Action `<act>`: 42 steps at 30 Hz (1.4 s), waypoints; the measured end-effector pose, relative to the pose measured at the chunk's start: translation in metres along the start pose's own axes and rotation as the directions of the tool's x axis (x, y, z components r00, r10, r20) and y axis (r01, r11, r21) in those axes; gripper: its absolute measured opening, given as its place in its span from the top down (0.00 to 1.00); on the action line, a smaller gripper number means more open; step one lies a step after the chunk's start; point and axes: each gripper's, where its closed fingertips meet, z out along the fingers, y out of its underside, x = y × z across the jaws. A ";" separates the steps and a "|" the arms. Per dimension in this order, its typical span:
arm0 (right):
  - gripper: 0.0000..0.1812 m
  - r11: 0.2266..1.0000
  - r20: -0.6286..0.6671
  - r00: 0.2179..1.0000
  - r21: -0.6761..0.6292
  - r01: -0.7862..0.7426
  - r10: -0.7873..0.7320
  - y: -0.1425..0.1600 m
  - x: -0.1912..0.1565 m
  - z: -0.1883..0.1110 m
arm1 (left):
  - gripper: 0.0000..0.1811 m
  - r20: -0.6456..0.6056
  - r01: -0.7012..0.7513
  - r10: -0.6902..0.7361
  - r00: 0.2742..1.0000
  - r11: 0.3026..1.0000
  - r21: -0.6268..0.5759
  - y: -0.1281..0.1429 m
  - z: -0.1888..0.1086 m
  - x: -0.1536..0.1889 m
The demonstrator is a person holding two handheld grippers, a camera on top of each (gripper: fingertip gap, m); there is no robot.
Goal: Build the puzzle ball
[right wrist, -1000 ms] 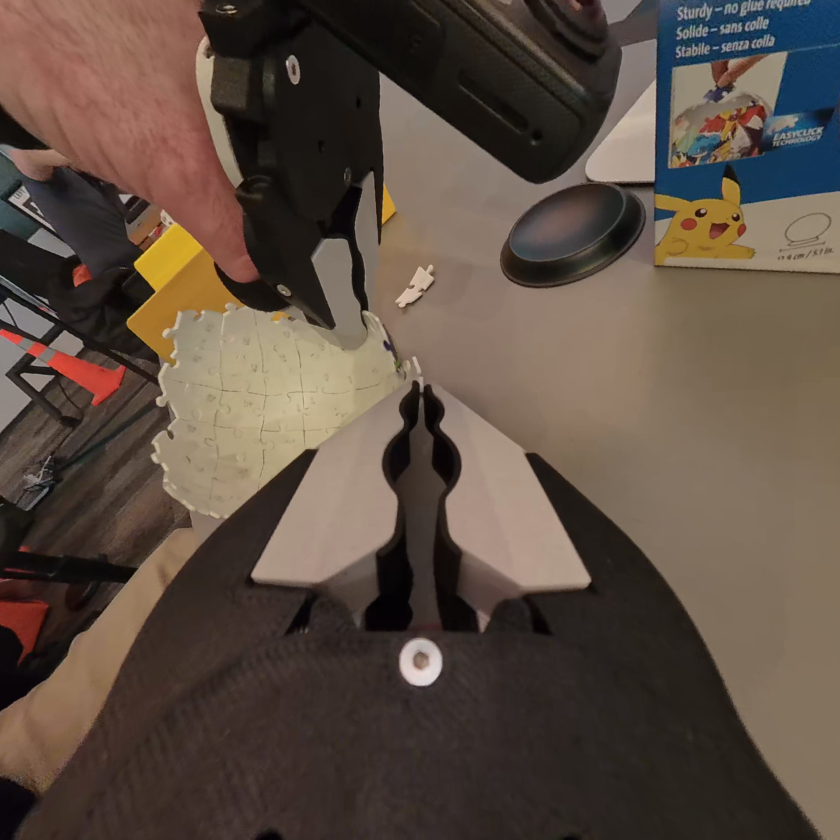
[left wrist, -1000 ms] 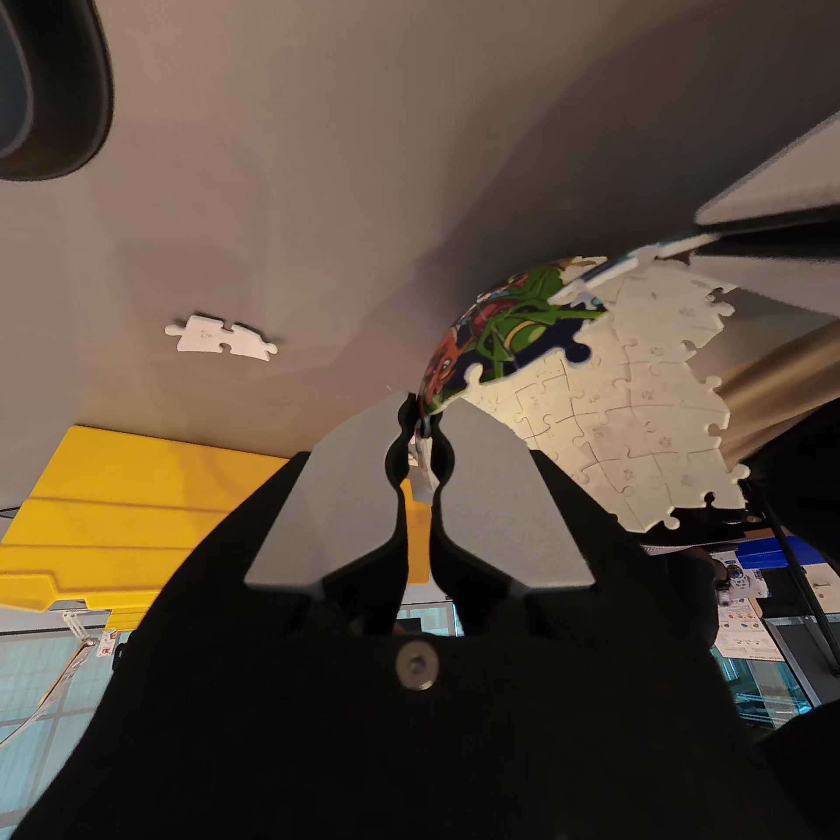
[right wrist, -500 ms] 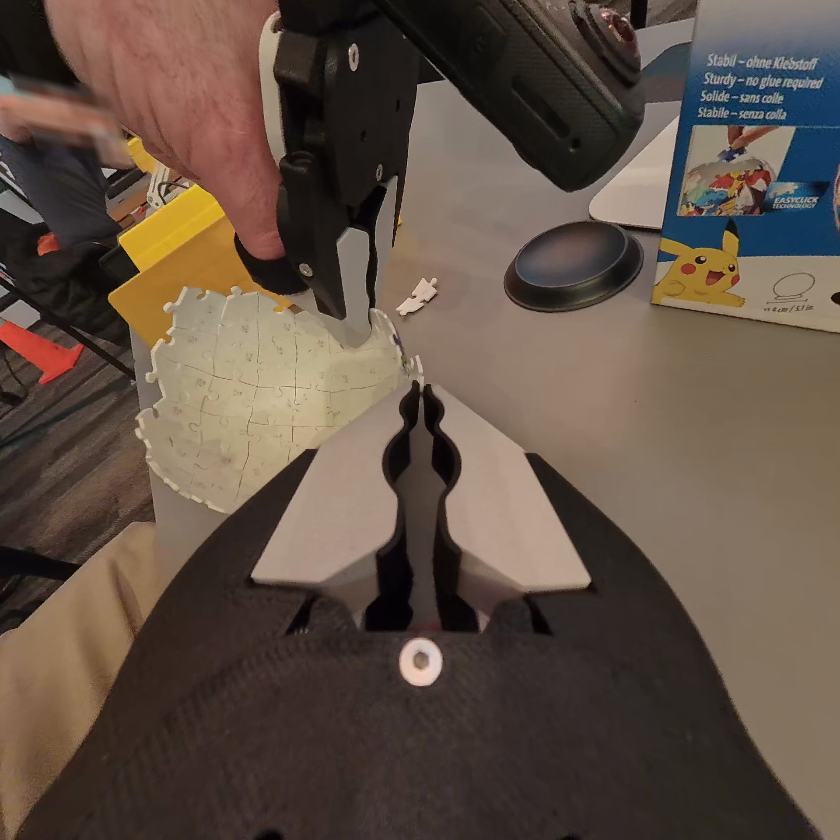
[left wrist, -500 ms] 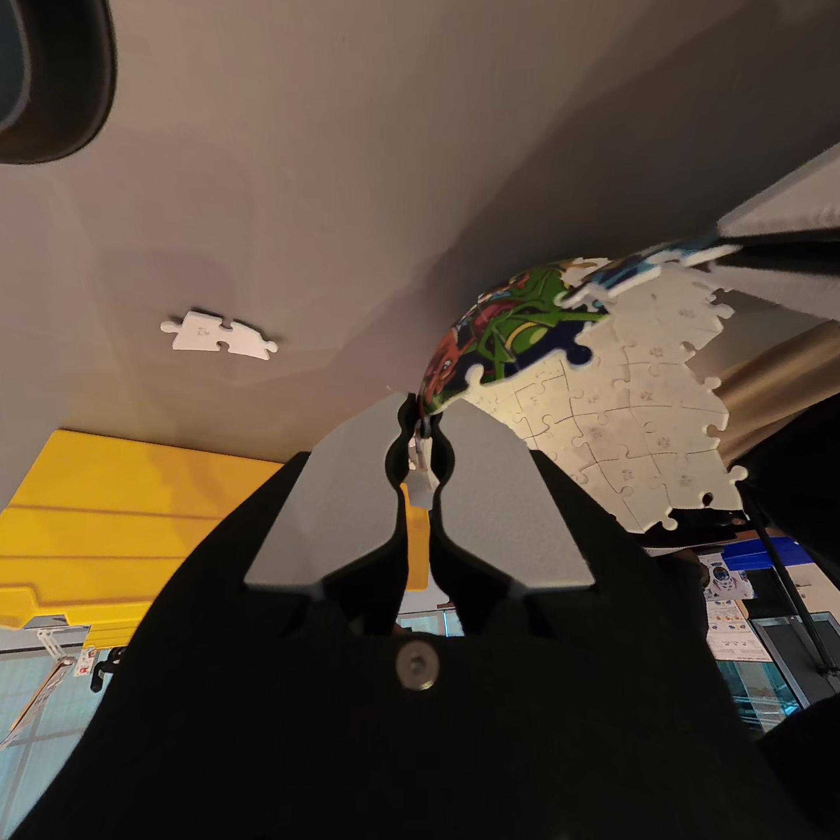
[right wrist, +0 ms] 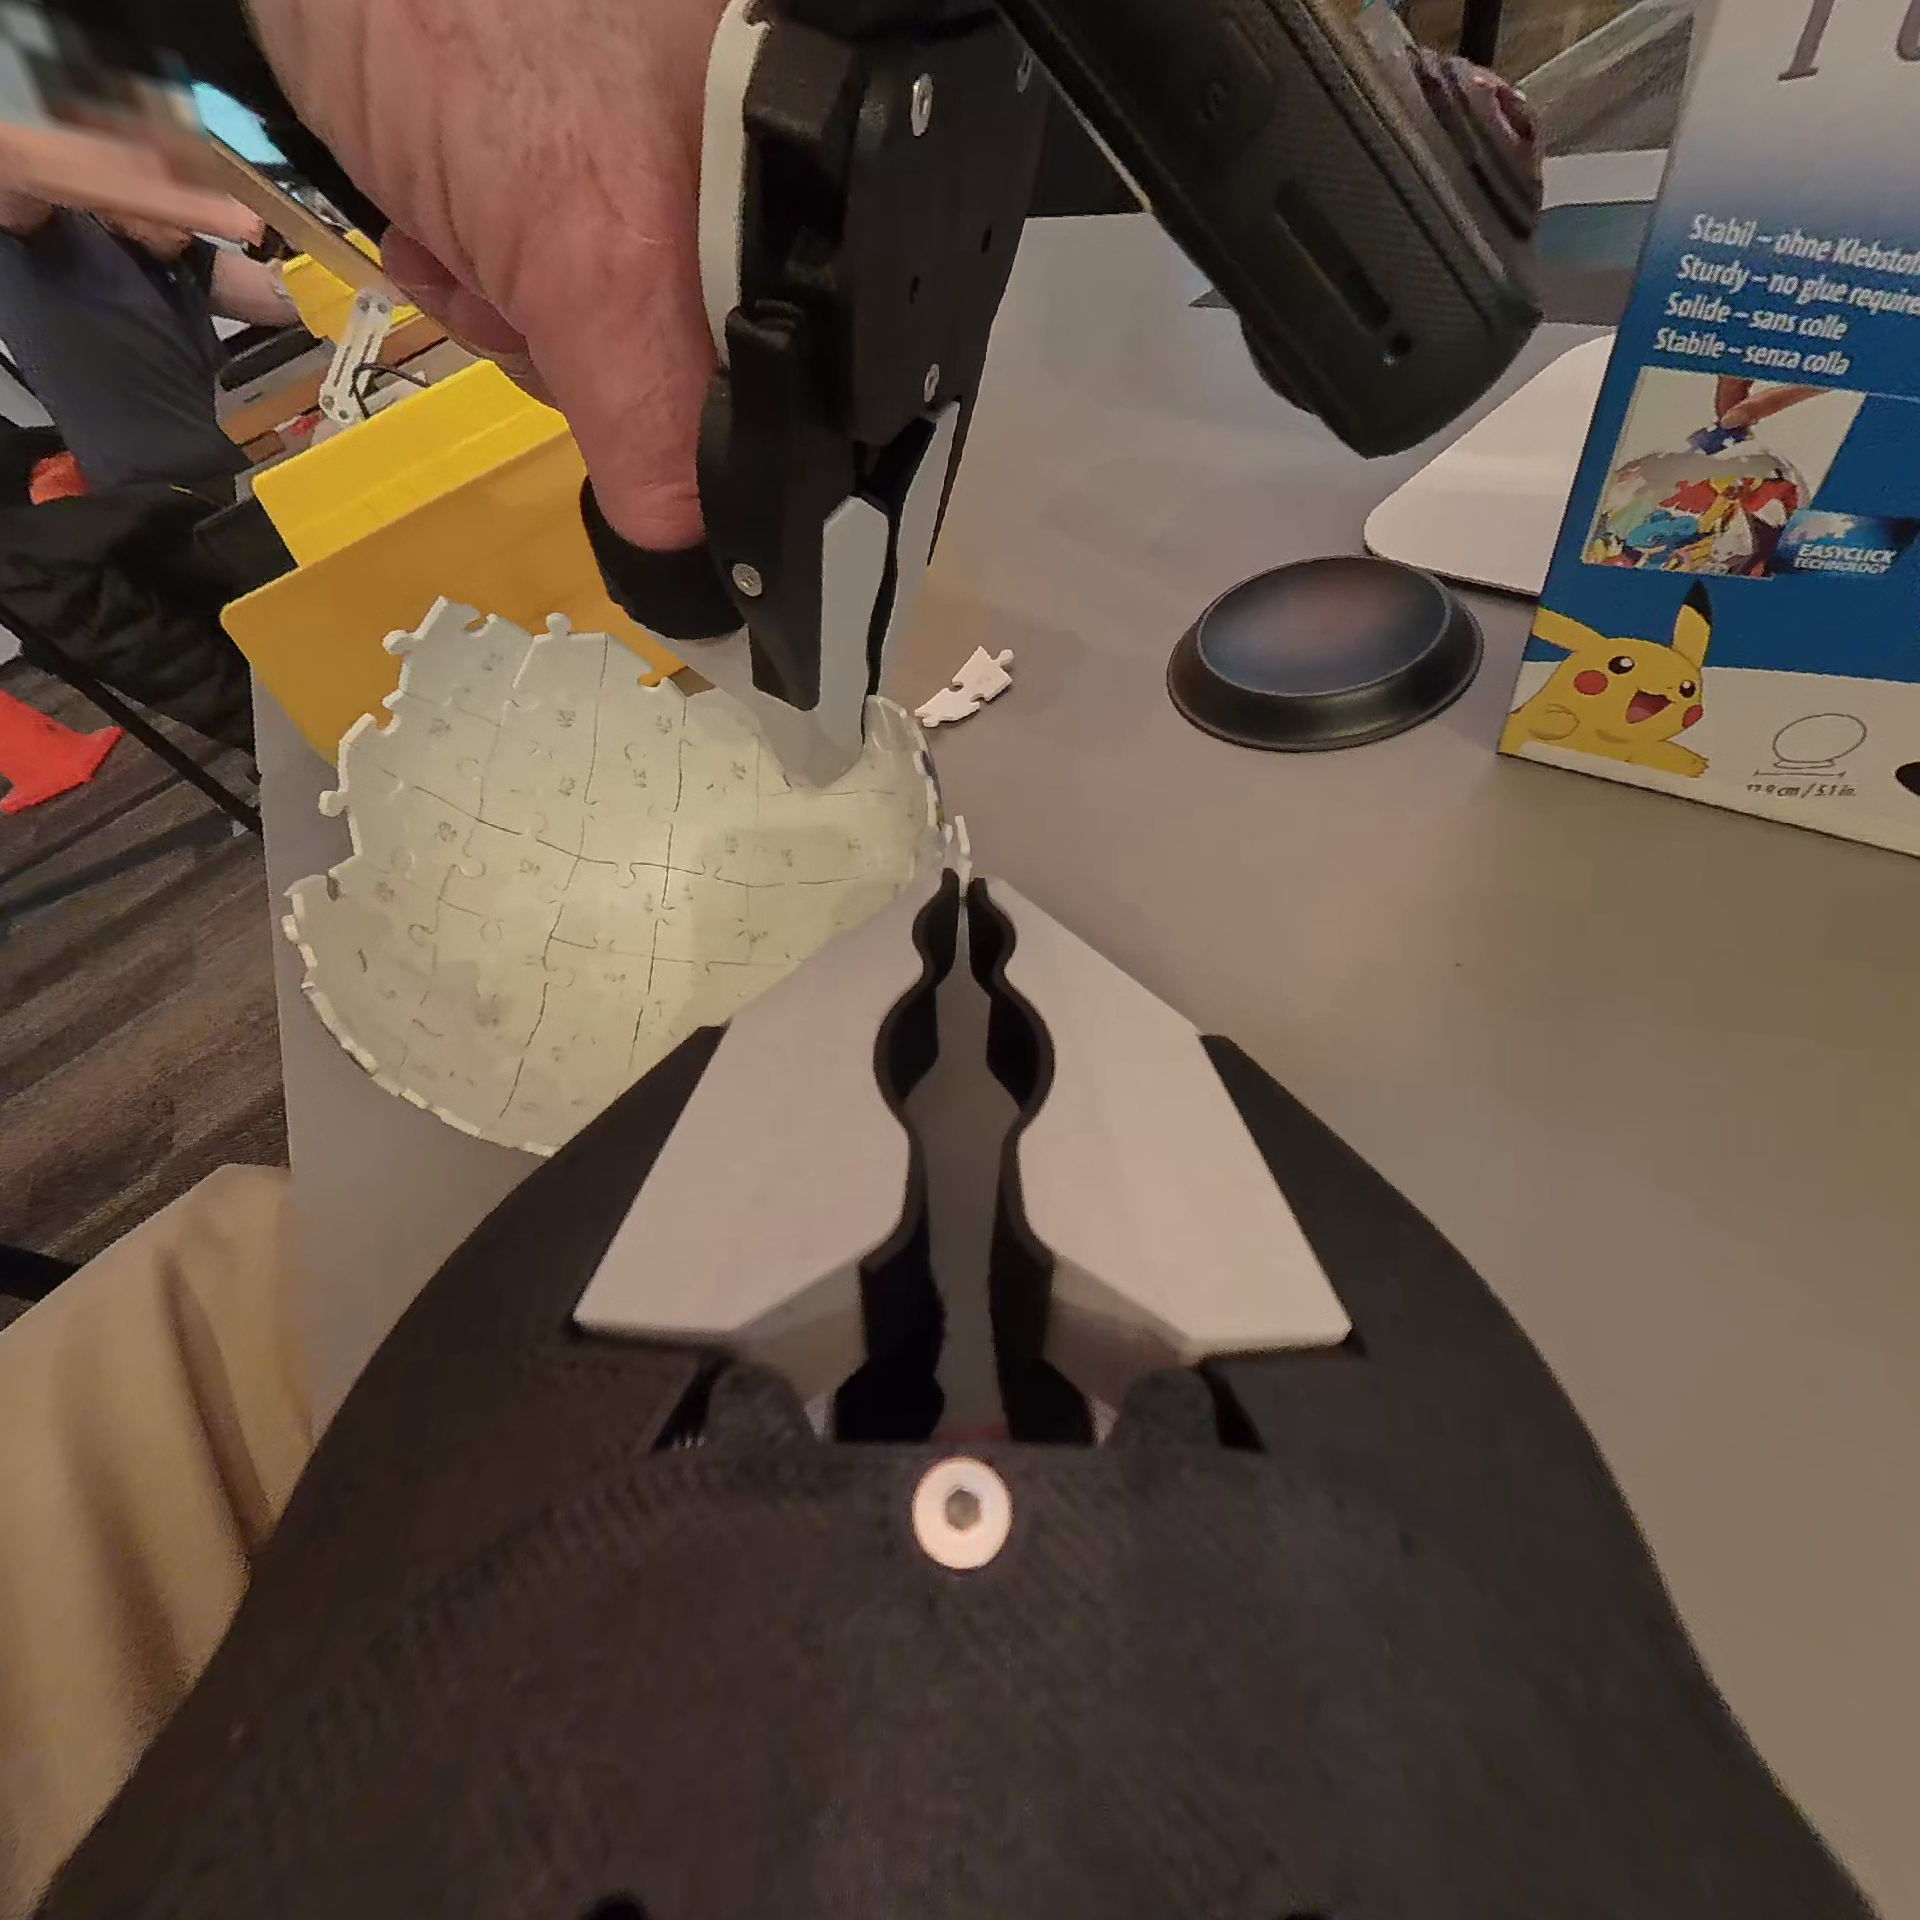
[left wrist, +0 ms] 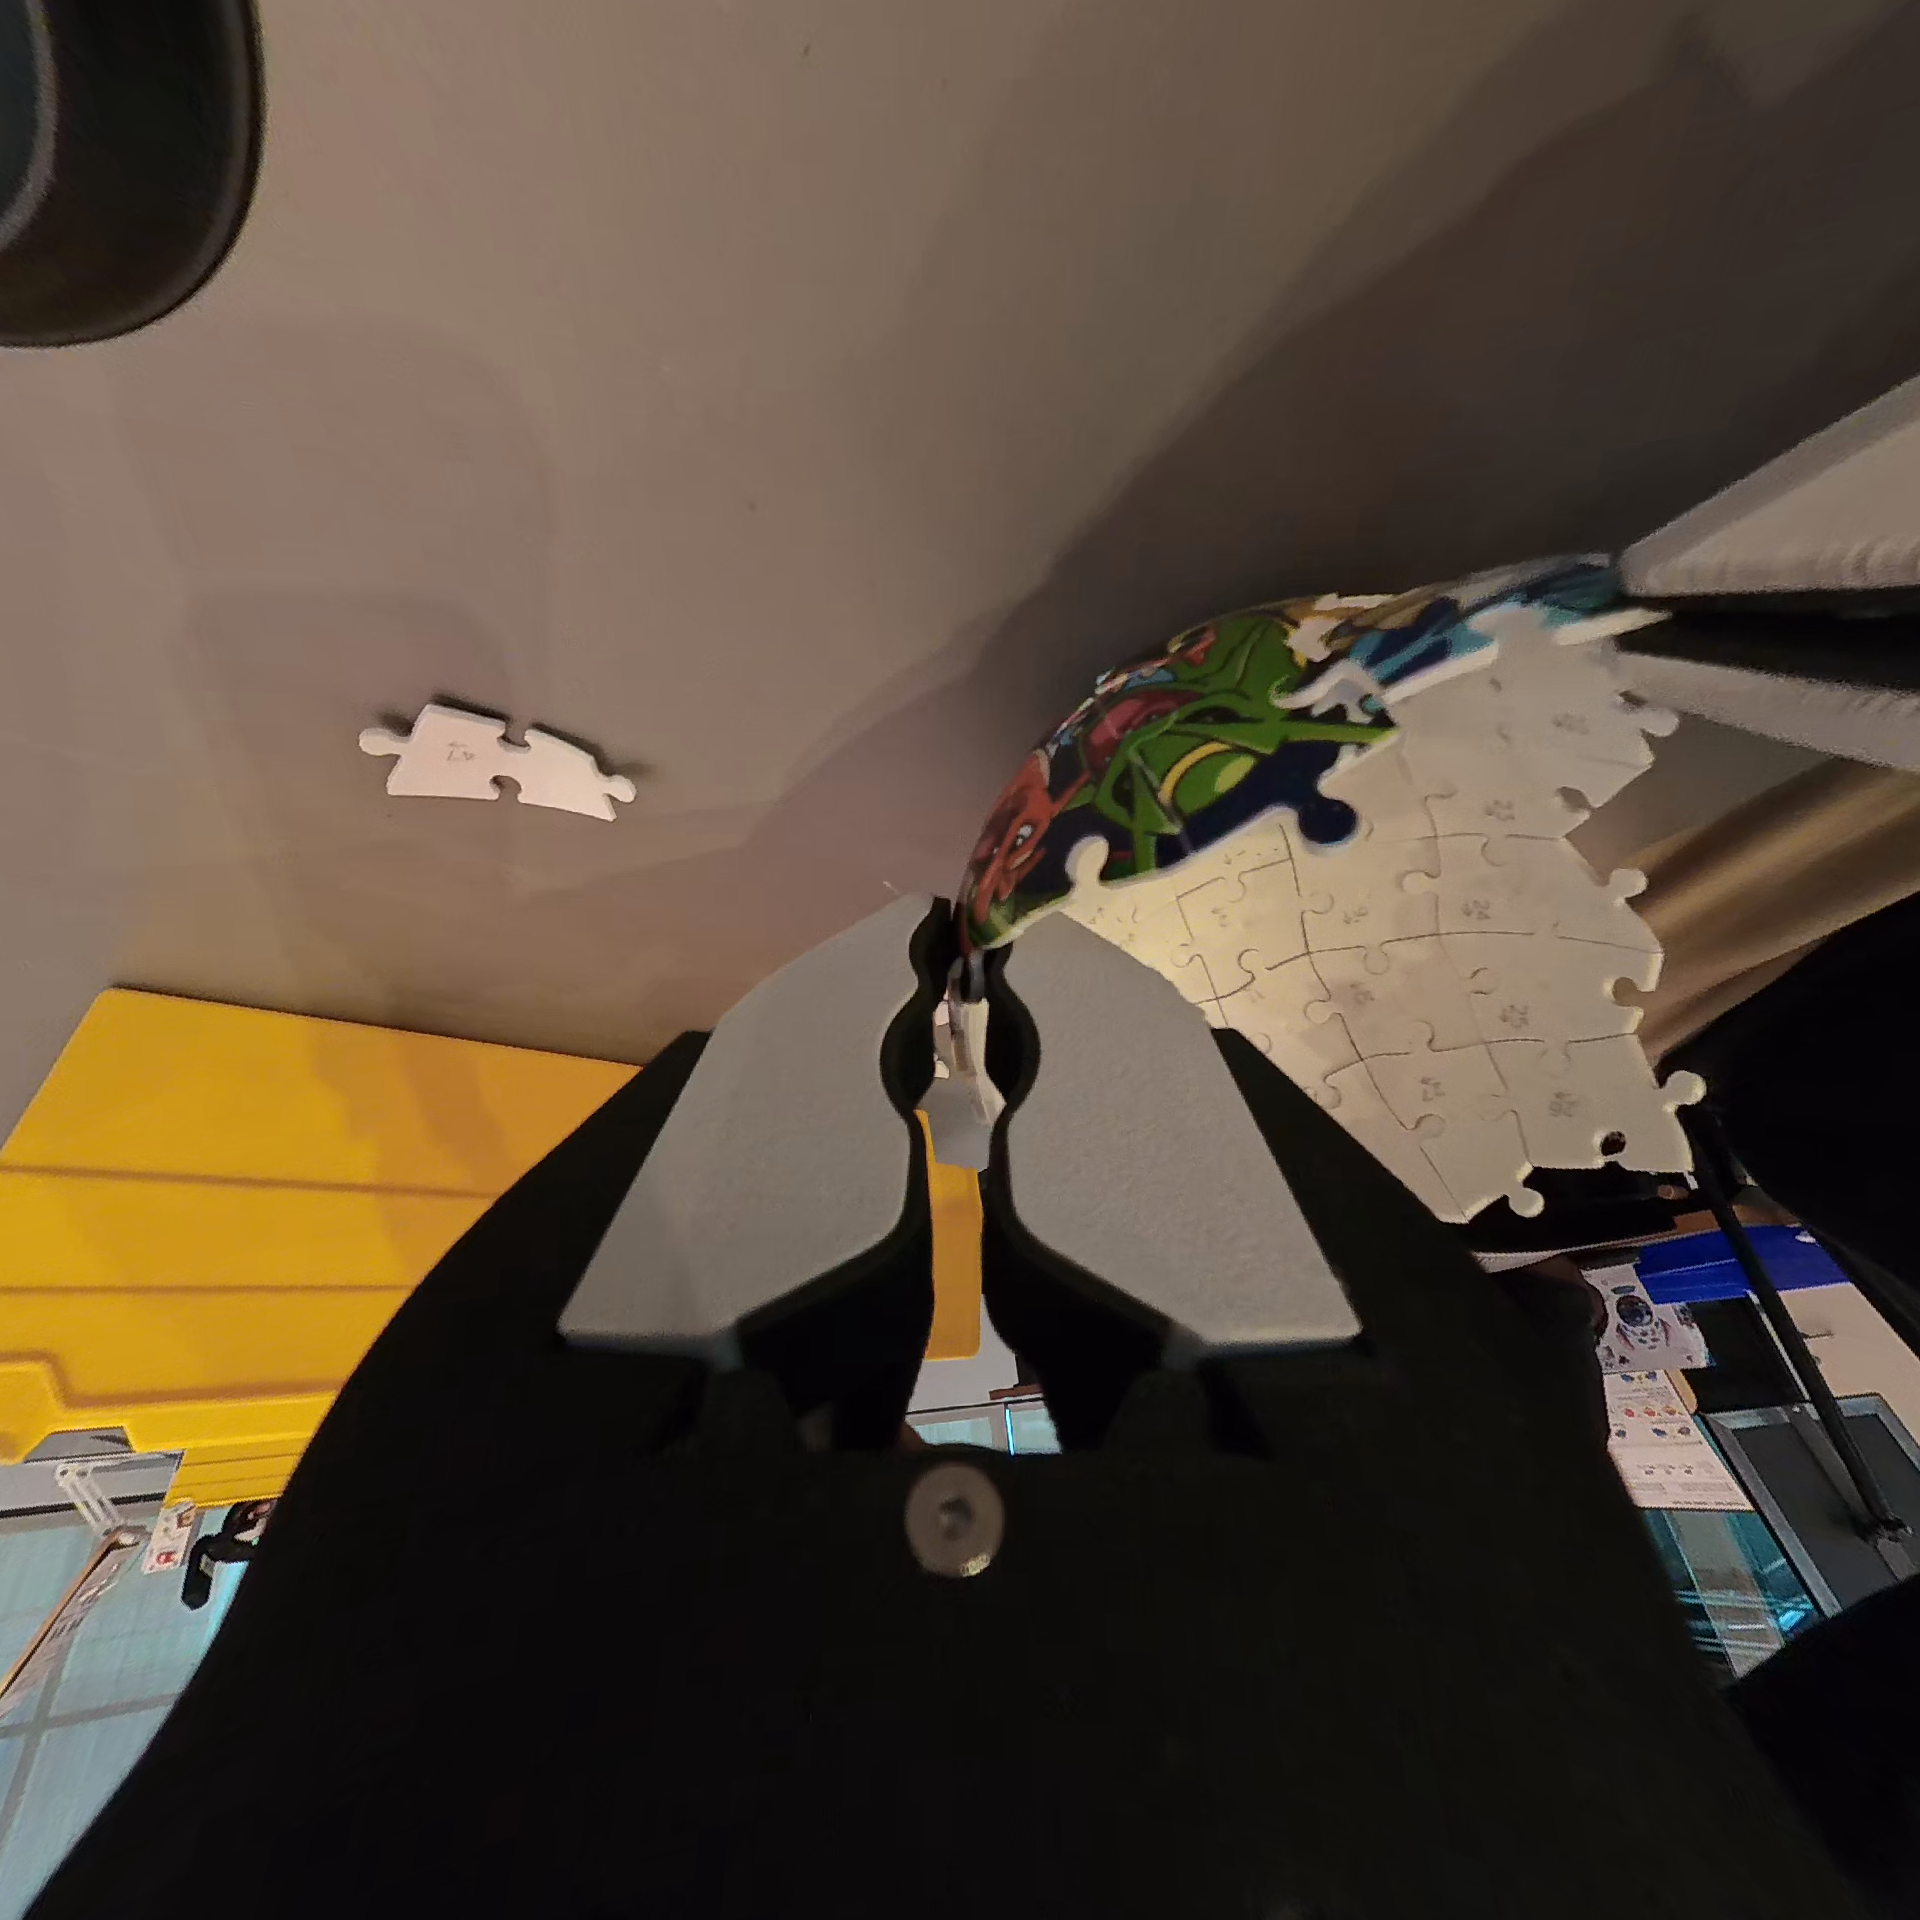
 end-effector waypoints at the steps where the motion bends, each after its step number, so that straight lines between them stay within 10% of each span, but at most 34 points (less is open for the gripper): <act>1: 1.00 1.000 0.002 1.000 0.003 0.002 -0.002 0.000 0.000 0.000 | 0.98 0.000 0.001 -0.001 1.000 1.000 -0.001 0.000 0.000 0.000; 42: 1.00 0.997 0.099 0.992 -0.014 -0.080 0.081 0.002 -0.008 0.002 | 0.98 0.002 0.007 -0.007 1.000 1.000 -0.001 0.003 0.002 -0.001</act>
